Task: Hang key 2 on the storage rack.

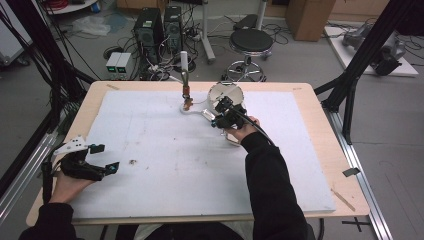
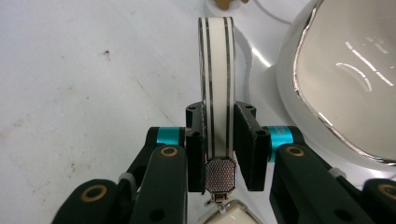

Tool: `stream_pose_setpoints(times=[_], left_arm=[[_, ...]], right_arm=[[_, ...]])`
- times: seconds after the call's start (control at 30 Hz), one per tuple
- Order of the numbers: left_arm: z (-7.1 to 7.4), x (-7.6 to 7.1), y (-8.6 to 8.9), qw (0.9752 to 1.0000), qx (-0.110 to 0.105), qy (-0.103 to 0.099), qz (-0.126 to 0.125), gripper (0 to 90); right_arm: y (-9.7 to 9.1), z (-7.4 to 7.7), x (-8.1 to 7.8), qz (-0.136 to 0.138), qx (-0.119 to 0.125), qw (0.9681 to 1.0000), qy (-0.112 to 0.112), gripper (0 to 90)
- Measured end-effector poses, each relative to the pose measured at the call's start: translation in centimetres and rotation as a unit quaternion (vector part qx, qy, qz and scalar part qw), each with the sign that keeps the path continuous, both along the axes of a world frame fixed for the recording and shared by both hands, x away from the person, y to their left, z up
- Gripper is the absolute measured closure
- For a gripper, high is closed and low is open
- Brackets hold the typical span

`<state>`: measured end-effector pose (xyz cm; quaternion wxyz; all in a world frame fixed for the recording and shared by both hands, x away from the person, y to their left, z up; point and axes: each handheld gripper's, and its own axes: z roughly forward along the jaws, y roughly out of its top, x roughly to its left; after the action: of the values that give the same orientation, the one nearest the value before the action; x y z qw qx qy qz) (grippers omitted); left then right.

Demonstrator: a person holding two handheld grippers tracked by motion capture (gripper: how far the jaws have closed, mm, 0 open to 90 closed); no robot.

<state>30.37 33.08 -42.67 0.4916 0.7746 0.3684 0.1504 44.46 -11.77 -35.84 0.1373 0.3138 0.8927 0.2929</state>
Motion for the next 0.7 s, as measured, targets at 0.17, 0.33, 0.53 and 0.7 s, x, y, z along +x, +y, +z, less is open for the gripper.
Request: stream_pose_setpoints(times=[0.17, 0.33, 0.53, 0.7], left_arm=[[0.0, -0.1, 0.0, 1.0, 0.004, 0.0, -0.001, 1.7], [0.1, -0.1, 0.0, 1.0, 0.001, 0.002, 0.003, 1.7], [0.3, 0.1, -0.2, 1.0, 0.0, 0.0, 0.002, 1.7], [1.0, 0.3, -0.3, 1.0, -0.006, -0.005, 0.005, 1.7]], right_arm=[[-0.7, 0.7, -0.2, -0.007, 0.018, 0.9998, -0.001, 75.4], [-1.4, 1.8, -0.9, -0.007, 0.041, 0.999, -0.012, 75.4], [-1.7, 3.8, -2.1, 0.008, 0.074, 0.9966, -0.035, 75.6], [-1.3, 4.6, -2.9, 0.024, 0.072, 0.9957, -0.052, 75.6]])
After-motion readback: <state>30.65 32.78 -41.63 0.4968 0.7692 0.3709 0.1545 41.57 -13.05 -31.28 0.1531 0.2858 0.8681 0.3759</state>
